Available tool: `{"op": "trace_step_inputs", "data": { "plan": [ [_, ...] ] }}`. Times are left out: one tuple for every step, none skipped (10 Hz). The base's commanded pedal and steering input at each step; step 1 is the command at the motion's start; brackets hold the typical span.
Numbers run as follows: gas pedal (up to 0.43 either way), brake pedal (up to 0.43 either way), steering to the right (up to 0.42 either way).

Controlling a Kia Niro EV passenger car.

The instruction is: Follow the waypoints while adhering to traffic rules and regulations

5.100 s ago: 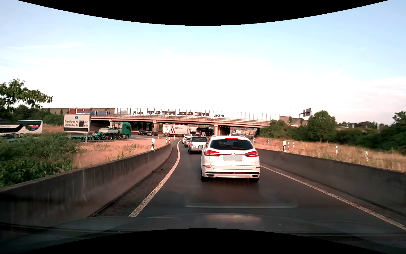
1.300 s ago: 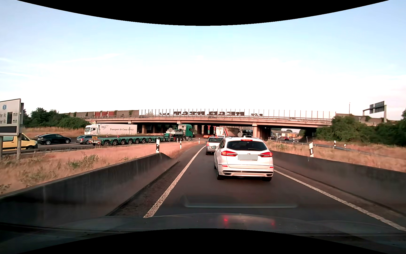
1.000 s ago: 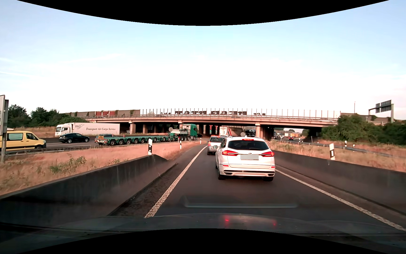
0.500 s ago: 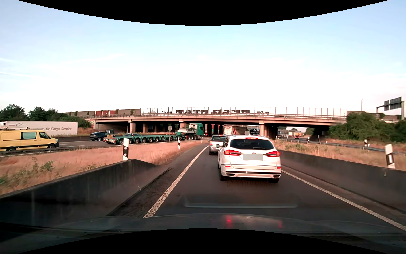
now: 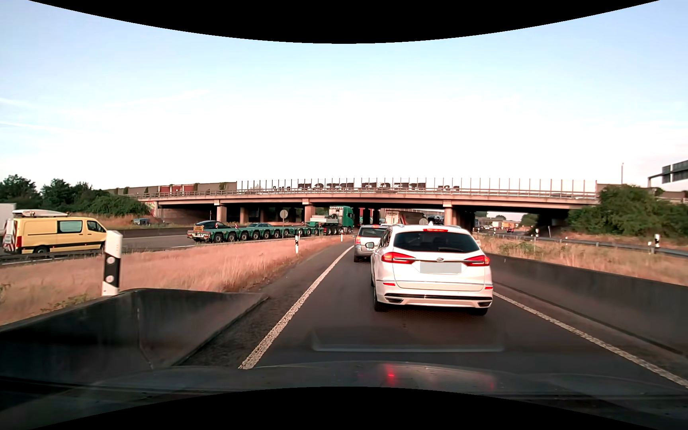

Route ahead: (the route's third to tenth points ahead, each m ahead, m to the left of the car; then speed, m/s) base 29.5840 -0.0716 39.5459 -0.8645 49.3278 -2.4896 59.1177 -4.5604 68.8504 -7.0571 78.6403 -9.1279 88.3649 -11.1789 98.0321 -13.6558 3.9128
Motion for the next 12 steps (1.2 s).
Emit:
{"op": "trace_step_inputs", "data": {
  "plan": [
    [0.000,0.348,-0.001],
    [0.000,0.341,0.001],
    [0.000,0.335,0.004],
    [0.000,0.329,0.006],
    [0.000,0.317,0.010],
    [0.000,0.311,0.015],
    [0.000,0.305,0.021],
    [0.000,0.299,0.026],
    [0.000,0.293,0.027],
    [0.000,0.287,0.027],
    [0.000,0.280,0.025],
    [0.000,0.274,0.022]
  ]
}}
